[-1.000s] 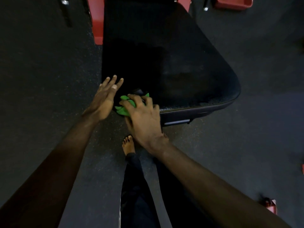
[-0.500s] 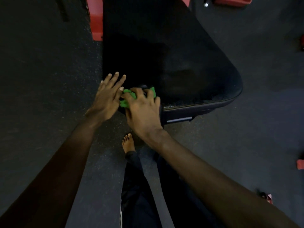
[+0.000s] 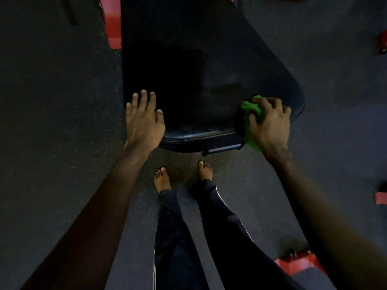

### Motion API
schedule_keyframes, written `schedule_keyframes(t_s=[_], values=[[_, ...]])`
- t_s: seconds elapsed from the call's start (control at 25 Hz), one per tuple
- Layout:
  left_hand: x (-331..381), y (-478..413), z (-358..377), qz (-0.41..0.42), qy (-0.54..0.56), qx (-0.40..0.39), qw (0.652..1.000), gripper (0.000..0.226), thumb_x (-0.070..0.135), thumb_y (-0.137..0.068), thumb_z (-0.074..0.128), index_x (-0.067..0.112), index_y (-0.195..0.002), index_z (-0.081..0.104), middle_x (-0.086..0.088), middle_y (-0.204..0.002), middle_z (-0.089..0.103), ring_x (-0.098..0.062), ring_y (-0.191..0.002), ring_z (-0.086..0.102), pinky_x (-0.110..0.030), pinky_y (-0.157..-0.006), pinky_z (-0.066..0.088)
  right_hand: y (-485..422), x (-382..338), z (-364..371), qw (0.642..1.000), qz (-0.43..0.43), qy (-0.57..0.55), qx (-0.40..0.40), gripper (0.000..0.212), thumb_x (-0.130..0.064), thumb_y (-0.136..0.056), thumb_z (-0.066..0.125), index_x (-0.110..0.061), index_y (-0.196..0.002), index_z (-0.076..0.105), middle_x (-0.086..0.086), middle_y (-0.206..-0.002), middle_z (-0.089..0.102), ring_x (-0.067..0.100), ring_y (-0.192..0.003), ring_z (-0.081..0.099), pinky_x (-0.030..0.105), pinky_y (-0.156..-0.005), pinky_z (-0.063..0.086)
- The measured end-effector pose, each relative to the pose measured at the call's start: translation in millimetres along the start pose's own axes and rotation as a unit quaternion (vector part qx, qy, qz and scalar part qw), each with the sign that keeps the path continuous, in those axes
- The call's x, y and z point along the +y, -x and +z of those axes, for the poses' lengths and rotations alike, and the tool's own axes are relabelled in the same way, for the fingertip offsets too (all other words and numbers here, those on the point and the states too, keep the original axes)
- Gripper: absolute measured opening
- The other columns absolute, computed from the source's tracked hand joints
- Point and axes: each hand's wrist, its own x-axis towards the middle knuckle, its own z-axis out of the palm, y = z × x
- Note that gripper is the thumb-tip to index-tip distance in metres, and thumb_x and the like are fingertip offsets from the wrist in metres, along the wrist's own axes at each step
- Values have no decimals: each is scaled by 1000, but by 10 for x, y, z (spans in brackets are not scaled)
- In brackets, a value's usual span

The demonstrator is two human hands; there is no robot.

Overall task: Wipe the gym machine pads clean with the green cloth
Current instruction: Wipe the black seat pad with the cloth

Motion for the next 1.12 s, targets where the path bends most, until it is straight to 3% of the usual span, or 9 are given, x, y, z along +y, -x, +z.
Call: schedule_keyframes(t_s=[0.12, 0.28, 0.36, 0.52, 0.6, 0.84, 1.0, 1.12], values=[[-34, 31, 76, 15, -14, 31, 999, 56, 29, -108, 29, 10, -159, 17, -12, -166, 10, -27, -154, 2, -41, -124, -3, 21, -562, 69, 999, 4, 38, -32, 50, -30, -93, 59, -27, -142, 49, 13, -144, 45, 41, -127, 42, 51, -99, 42], [-102, 42, 100, 9, 15, 58, 998, 55, 28, -108, 30, 6, -158, 18, -12, -166, 12, -23, -154, 3, -38, -123, -3, 408, -1484, 249, 973, -219, -5, -73, 51, -28, -92, 60, -27, -142, 49, 8, -142, 47, 36, -126, 42, 49, -97, 42], [-125, 81, 121, -10, 7, 66, 998, 55, 29, -108, 29, 8, -158, 19, -11, -166, 10, -22, -154, 2, -38, -123, -5, 254, -1352, 178, 963, -259, -13, -79, 50, -32, -94, 59, -30, -143, 48, 6, -143, 46, 32, -126, 42, 49, -97, 44], [-248, 124, 83, 2, 41, 43, 998, 53, 30, -109, 26, 13, -159, 17, -5, -167, 8, -17, -154, 1, -33, -122, -5, -225, -745, 82, 988, -127, 9, -86, 46, -34, -94, 60, -29, -139, 50, 9, -139, 47, 36, -124, 43, 54, -95, 48], [-326, 131, 57, 23, 91, 28, 995, 54, 32, -108, 23, 15, -159, 17, -3, -167, 9, -13, -154, 1, -29, -122, -6, -264, -933, 149, 992, -99, 27, -74, 43, -29, -94, 60, -25, -136, 52, 12, -135, 49, 40, -123, 44, 55, -92, 47], [-359, 134, 100, 11, 166, 29, 986, 58, 41, -106, 10, 19, -159, 20, 2, -167, 9, 1, -148, -3, -14, -117, -10, -109, -1883, 346, 938, -318, 23, -135, 45, -31, -94, 58, -29, -138, 53, 6, -140, 49, 36, -127, 43, 53, -97, 46], [-330, 150, 97, 11, 164, 38, 986, 58, 41, -106, 9, 19, -159, 20, 1, -167, 10, 2, -148, -3, -11, -115, -10, -80, -1350, 156, 889, -416, 4, -191, 47, -33, -92, 64, -37, -137, 54, -1, -142, 49, 28, -124, 43, 48, -101, 44], [-305, 151, 81, 16, 148, 39, 988, 58, 41, -106, 11, 17, -158, 19, 0, -167, 10, 1, -147, -3, -15, -117, -10, 140, -981, 100, 904, -388, -44, -176, 47, -33, -91, 66, -37, -136, 56, -4, -142, 51, 27, -122, 44, 45, -98, 43]])
